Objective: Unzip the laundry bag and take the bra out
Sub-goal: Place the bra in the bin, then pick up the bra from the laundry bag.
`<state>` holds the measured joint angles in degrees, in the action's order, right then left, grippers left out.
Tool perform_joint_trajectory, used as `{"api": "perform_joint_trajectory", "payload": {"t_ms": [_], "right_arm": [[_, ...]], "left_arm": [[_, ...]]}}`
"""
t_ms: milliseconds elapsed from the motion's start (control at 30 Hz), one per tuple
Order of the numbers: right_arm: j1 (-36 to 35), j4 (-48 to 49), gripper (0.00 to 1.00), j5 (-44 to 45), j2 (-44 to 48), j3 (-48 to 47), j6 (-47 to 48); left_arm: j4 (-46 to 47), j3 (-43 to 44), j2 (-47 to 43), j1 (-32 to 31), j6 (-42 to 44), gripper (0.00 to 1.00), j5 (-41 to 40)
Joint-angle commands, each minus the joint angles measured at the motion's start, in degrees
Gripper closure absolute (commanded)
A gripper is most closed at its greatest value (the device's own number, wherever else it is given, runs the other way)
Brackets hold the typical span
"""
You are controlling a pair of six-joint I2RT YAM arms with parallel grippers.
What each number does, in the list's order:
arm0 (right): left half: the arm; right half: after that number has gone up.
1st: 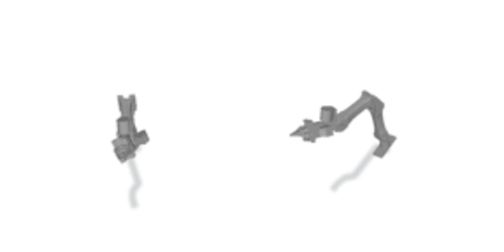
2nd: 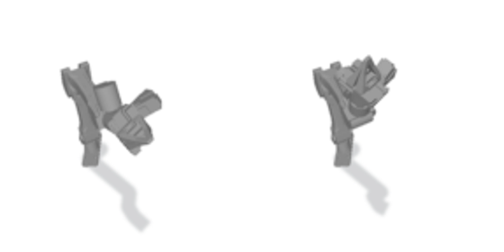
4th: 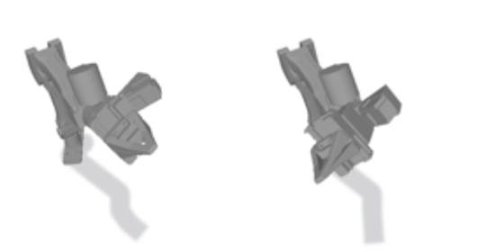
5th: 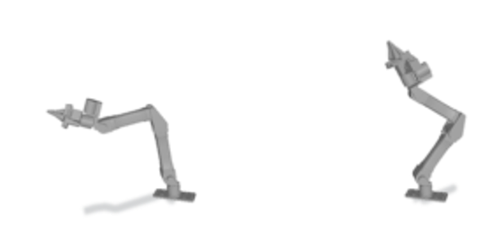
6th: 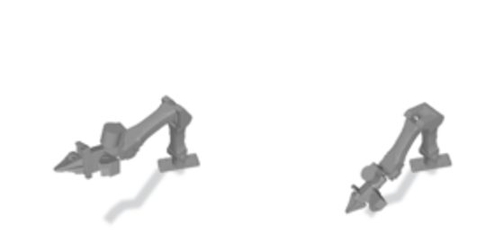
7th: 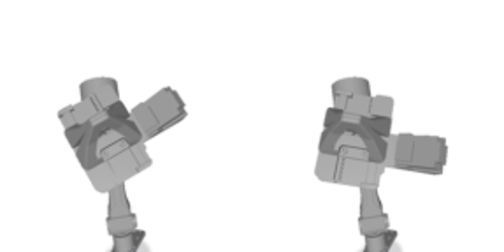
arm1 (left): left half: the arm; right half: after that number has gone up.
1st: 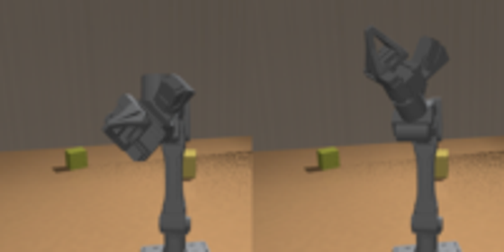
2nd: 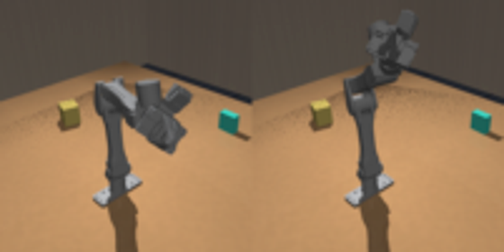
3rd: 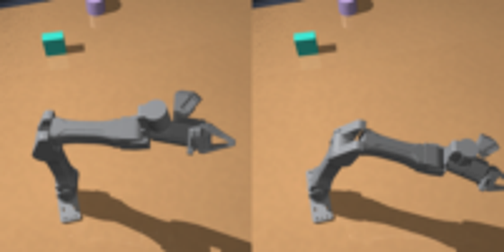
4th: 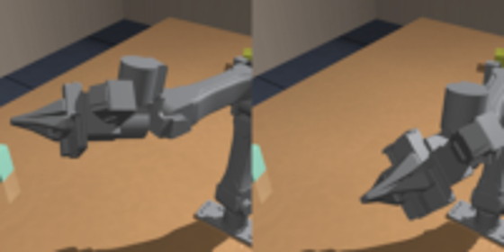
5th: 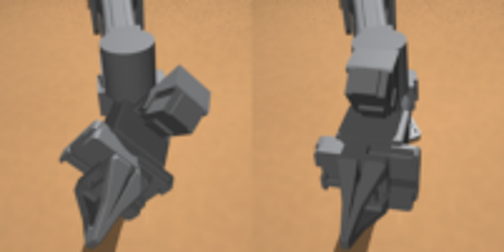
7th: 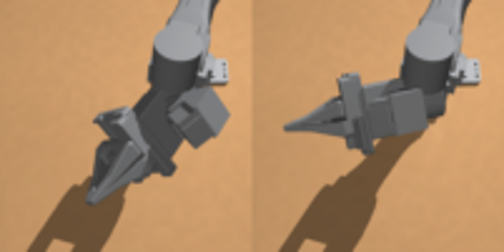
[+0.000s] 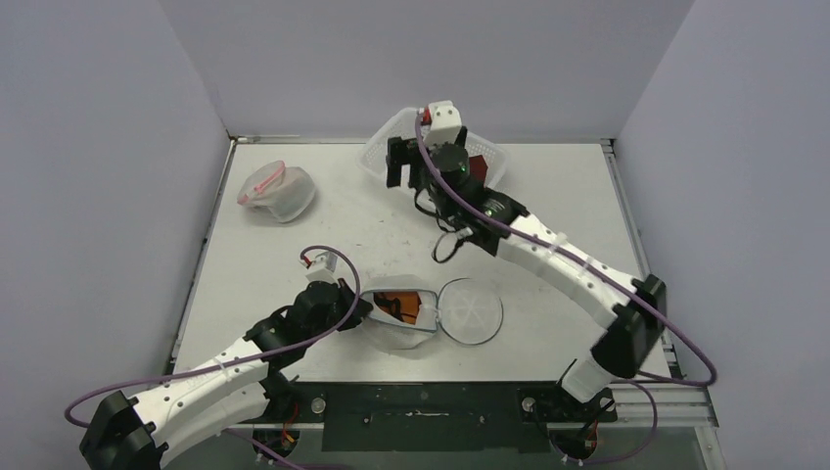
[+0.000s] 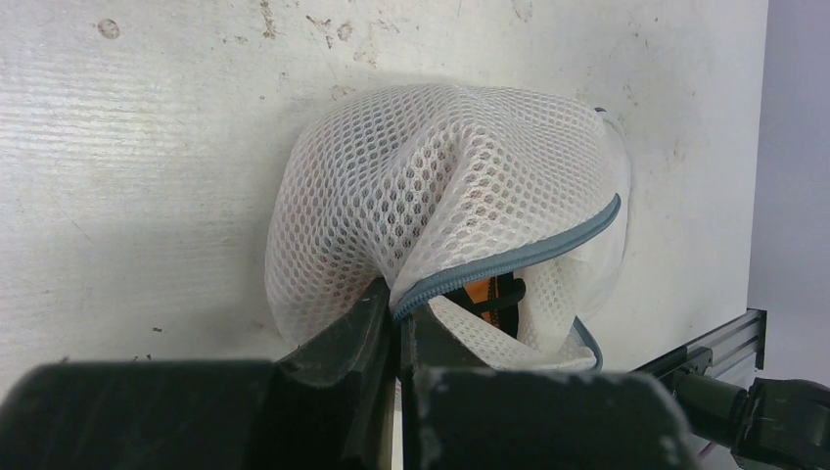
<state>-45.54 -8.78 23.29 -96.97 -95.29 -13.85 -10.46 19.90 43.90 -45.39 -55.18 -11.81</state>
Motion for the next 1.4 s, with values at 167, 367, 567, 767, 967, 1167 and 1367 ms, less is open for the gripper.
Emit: {"api": "perform_joint_trajectory", "payload": {"t_ms": [167, 367, 567, 767, 967, 1167, 1367], "right_arm": [[-5.00, 9.64, 0.12, -18.97, 27.46, 37.92, -12.08], [-10.40, 10.06, 0.22, -17.01, 36.42, 55.95, -18.28], [-25.17, 15.26, 0.25, -3.80, 40.85, 62.79, -20.78], [-32.35, 18.00, 0.27, 1.00, 32.73, 58.65, -18.91], [-31.12, 19.48, 0.39, 3.63, 18.86, 56.86, -22.57], [-30.38, 19.48, 0.44, 2.46, 14.27, 58.19, -24.19], [-31.00, 18.11, 0.44, 2.46, 17.99, 63.98, -27.90]], "left_arm": [[12.04, -6.12, -3.20, 1.67, 0.44, 1.00, 7.02], [11.04, -6.82, -3.67, 2.20, 0.42, 1.00, 8.23], [6.15, -7.07, -3.76, 2.13, 1.04, 1.00, 7.02], [6.92, -7.66, -3.12, 1.97, 2.36, 1.00, 7.50], [7.18, -8.67, -2.69, 1.68, 3.15, 1.00, 8.64], [3.28, -8.76, -4.63, 1.55, 3.15, 1.00, 7.37], [-1.22, -8.39, -5.84, 1.66, 1.84, 1.00, 3.72]]}}
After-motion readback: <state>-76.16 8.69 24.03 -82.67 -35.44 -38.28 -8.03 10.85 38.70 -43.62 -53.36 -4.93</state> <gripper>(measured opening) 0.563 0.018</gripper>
